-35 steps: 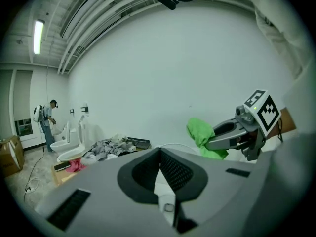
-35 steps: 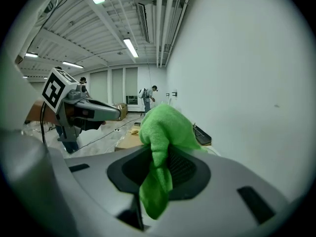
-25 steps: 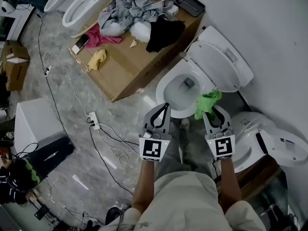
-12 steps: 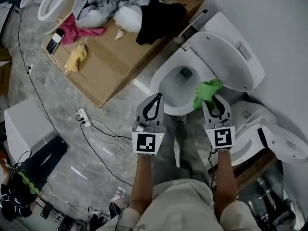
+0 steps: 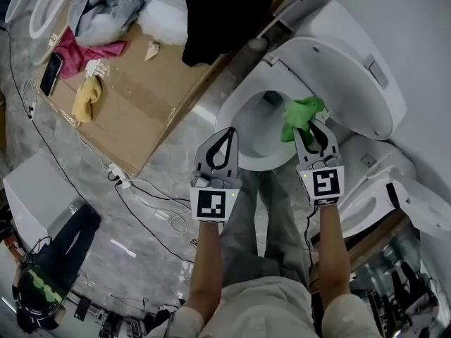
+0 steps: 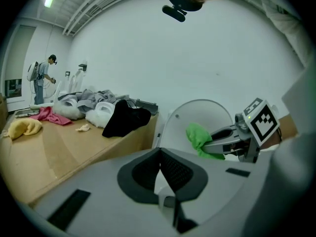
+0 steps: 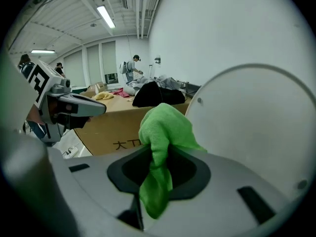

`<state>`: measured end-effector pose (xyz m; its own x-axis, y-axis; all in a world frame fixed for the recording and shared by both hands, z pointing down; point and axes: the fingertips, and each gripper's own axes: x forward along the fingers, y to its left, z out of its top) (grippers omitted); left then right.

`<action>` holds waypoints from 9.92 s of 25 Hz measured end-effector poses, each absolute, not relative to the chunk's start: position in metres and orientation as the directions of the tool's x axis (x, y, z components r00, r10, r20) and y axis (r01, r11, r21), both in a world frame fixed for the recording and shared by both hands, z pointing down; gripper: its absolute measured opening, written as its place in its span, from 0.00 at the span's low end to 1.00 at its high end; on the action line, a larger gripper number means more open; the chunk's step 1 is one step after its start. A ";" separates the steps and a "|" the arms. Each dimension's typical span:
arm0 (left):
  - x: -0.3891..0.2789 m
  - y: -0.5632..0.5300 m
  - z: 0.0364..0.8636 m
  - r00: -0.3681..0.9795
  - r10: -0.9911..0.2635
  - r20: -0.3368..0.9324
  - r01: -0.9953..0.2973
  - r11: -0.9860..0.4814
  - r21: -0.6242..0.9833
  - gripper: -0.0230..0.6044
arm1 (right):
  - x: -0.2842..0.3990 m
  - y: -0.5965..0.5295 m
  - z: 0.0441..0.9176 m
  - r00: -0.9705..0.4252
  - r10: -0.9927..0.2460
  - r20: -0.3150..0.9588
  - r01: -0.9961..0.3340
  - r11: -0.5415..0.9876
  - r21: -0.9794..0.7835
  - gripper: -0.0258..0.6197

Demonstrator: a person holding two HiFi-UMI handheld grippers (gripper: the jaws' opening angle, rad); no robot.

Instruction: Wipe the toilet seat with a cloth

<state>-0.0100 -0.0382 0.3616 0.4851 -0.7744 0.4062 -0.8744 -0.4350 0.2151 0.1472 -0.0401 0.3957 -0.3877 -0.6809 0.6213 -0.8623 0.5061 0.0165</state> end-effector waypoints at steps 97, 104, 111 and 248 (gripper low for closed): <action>-0.106 0.081 0.565 0.275 -0.736 0.619 -0.949 -0.105 0.297 0.06 | -0.028 -0.003 0.673 -0.459 -0.227 0.859 -0.445 0.896 -0.001 0.19; -0.114 0.100 0.568 0.266 -0.729 0.630 -0.950 -0.090 0.298 0.06 | -0.039 0.022 0.674 -0.463 -0.195 0.864 -0.419 0.908 -0.021 0.19; -0.119 0.118 0.571 0.269 -0.716 0.645 -0.951 -0.090 0.296 0.06 | -0.049 0.045 0.675 -0.466 -0.163 0.870 -0.396 0.917 -0.040 0.19; 0.148 0.120 0.581 0.560 -0.454 0.693 -0.790 -0.544 0.283 0.06 | 0.260 0.120 0.663 -0.353 -0.334 0.874 -0.785 0.614 -0.082 0.19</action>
<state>0.1476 0.1195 0.5810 0.5602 -0.4537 0.6930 -0.7901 -0.5440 0.2826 0.2598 0.1201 0.6634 -0.3534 -0.3344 0.8737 -0.7849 0.6142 -0.0824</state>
